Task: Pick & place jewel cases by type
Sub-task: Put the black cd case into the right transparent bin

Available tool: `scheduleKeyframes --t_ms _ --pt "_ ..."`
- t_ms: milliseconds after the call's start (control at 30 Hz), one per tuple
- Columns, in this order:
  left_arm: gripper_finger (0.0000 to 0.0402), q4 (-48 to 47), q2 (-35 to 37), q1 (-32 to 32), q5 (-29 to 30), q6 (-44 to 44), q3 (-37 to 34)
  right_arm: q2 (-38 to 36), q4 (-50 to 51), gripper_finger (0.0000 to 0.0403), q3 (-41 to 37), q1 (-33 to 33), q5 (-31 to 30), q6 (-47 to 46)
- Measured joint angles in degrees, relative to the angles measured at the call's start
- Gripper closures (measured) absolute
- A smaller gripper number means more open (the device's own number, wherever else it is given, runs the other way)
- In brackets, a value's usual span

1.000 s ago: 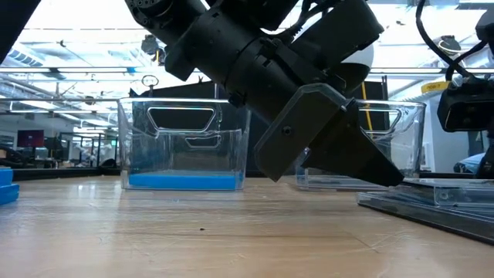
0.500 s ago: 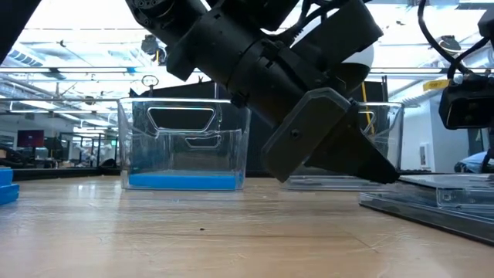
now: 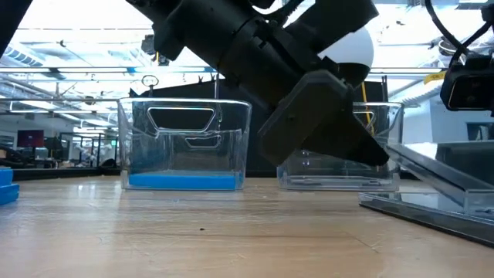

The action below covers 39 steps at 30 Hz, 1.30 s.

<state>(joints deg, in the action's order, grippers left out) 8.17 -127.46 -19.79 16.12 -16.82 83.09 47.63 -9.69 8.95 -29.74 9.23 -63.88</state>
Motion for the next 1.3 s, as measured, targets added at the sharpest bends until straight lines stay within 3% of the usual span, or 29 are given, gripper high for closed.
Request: scheduleKeyframes --t_ms 267,433,667,900,1000,1133,1300 --pt "0.0355 -3.62 0.11 -0.18 0.5 1.04 0.0 -1.97 -2.6 0.0373 0.49 0.0 0.02 0.23" --pt "0.0355 -8.21 0.11 -0.62 0.5 3.05 0.0 -2.16 1.04 0.0373 5.96 -0.3 1.42 3.4" --pt "0.0355 -13.65 0.14 -2.1 1.22 4.13 0.04 -1.67 24.18 0.0374 24.0 -0.92 -2.81 12.63" --pt "0.0395 -18.44 1.54 -4.88 6.44 4.51 0.02 3.07 50.92 0.0374 43.95 0.47 -16.76 21.17" --pt "0.039 -18.94 2.06 -5.86 6.69 5.76 0.02 6.02 59.1 0.0374 50.57 2.77 -21.31 22.79" --pt "0.038 -19.92 2.04 -7.65 6.59 6.23 0.0 10.97 65.35 0.0374 57.66 7.0 -21.26 27.15" --pt "0.0396 -20.53 2.04 -9.25 6.44 6.22 0.0 17.79 70.47 0.0374 65.55 13.03 -20.97 34.57"
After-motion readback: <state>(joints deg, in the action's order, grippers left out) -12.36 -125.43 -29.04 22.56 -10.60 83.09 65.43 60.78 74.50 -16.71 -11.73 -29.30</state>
